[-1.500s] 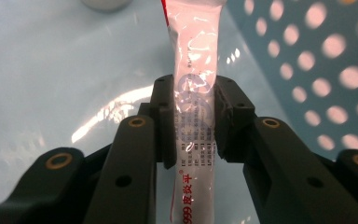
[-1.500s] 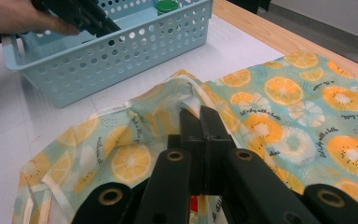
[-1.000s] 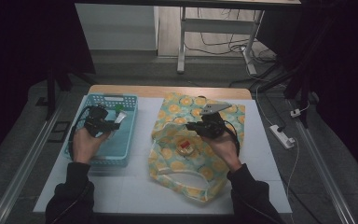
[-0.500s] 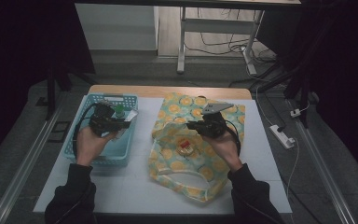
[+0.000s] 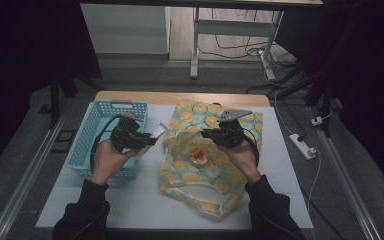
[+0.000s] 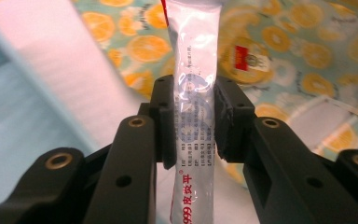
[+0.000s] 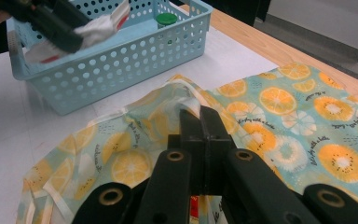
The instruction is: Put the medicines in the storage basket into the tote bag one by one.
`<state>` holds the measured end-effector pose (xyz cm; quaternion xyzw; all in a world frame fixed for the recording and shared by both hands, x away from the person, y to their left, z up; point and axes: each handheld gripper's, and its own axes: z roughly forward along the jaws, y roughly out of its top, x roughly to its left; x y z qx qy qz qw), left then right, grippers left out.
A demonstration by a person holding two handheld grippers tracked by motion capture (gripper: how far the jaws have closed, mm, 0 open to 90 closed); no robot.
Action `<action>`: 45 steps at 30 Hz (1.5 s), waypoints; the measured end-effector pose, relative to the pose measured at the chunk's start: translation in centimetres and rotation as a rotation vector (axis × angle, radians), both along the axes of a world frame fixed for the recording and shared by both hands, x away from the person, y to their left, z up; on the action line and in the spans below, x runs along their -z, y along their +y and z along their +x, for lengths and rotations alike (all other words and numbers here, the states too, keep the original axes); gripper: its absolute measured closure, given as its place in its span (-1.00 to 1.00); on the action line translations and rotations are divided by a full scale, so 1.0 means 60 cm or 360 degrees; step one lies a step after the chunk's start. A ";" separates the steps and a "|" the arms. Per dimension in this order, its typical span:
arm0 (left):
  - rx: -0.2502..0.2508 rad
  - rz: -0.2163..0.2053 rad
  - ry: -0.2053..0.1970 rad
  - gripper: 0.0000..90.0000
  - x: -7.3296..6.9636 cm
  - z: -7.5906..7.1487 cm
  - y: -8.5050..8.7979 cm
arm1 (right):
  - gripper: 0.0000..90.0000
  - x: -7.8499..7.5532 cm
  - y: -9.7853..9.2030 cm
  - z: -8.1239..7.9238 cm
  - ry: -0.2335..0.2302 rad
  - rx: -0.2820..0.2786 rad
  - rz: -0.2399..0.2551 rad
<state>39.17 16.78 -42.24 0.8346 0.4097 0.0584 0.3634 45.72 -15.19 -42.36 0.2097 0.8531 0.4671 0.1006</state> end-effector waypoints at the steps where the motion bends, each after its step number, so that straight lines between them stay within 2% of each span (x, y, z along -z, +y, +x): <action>1: 0.0020 0.0007 -0.0002 0.58 0.000 -0.002 -0.006 | 1.00 -0.001 0.000 0.000 -0.0001 -0.0002 -0.0002; 11: 0.0182 -0.0016 0.0034 0.58 0.002 -0.014 -0.052 | 1.00 -0.005 -0.003 -0.001 -0.0012 0.0003 0.0008; 23: 0.0306 0.0037 0.0075 0.58 0.023 -0.013 -0.104 | 1.00 -0.008 -0.002 -0.003 -0.0023 -0.0006 0.0015; 27: 0.0317 0.0060 0.0082 0.58 0.029 -0.008 -0.114 | 1.00 -0.009 0.000 -0.006 -0.0034 -0.0019 0.0020; 34: 0.0318 0.0058 0.0098 0.58 0.043 0.005 -0.134 | 1.00 -0.015 0.006 -0.013 -0.0050 -0.0040 0.0029; 38: 0.0292 0.0047 0.0092 0.58 0.050 0.015 -0.146 | 1.00 -0.015 0.006 -0.014 -0.0050 -0.0042 0.0035; 45: 0.0267 0.0072 0.0090 0.58 0.060 0.034 -0.166 | 1.00 -0.019 0.002 -0.013 -0.0054 -0.0034 0.0046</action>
